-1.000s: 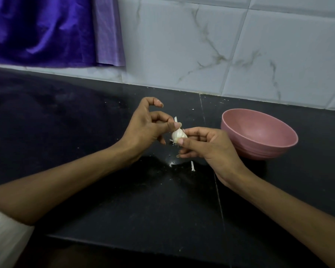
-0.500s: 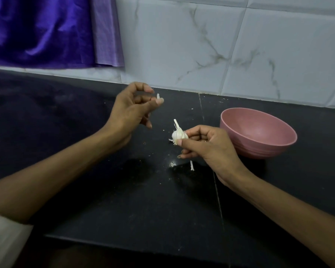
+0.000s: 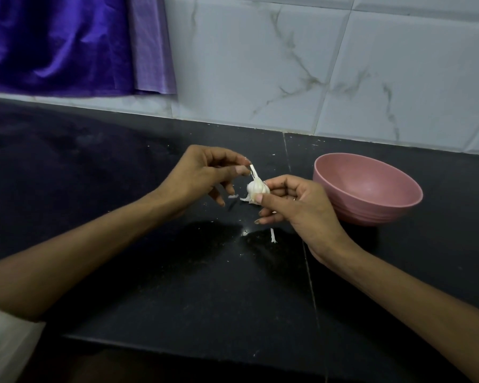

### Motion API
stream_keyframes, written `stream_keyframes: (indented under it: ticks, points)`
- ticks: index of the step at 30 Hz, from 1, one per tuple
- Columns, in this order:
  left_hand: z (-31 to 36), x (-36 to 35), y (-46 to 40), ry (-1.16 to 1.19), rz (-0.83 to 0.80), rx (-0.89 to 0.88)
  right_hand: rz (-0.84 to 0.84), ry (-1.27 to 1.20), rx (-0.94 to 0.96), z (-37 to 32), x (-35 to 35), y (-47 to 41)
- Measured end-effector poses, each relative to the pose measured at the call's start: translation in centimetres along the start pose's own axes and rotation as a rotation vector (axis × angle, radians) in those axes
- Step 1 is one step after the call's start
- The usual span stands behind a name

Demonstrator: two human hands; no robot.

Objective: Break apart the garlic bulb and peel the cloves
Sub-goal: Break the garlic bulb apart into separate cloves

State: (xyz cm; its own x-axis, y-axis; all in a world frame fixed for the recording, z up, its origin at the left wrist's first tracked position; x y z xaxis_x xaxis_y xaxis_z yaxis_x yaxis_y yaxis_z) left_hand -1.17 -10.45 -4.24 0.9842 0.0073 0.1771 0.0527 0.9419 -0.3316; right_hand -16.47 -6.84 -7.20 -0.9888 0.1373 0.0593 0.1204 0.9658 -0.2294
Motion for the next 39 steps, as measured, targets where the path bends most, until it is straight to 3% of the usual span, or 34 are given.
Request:
stream_keyframes:
  ticks: [8, 16, 23, 26, 31, 39]
  points:
    - [-0.3, -1.0, 0.7, 0.011, -0.102, 0.062, -0.011, 0.023, 0.037, -0.3, 0.1, 0.1]
    - [0.3, -1.1, 1.0, -0.016, -0.015, -0.062, -0.073, -0.037, -0.01, 0.1, -0.5, 0.4]
    - [-2.0, -0.6, 0.5, 0.239, 0.039, 0.225, -0.064, -0.147, -0.059, 0.1, -0.5, 0.2]
    - [-1.6, 0.1, 0.0, 0.205, 0.047, 0.167, -0.064, -0.176, -0.098, 0.5, -0.5, 0.2]
    - [-1.0, -1.5, 0.8, 0.075, -0.123, 0.102, -0.041, -0.177, -0.105, 0.5, 0.0, 0.1]
    - [-1.0, -1.5, 0.7, 0.032, -0.104, 0.041, -0.039, -0.175, -0.089, 0.4, 0.1, -0.1]
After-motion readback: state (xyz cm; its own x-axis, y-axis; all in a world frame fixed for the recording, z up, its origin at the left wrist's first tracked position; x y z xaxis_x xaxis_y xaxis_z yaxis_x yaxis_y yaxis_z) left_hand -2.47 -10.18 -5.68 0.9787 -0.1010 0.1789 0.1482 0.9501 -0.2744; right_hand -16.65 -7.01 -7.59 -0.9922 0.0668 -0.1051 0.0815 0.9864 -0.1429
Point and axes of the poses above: each hand's wrist, its own y-axis away from the middle knuckle, its own x-axis out of the back of the hand, z = x × y, the point moved 9 cm from there along -y, towards the middle knuckle, and after that the axes turned 13 degrees about z, right-handed, at the moved point
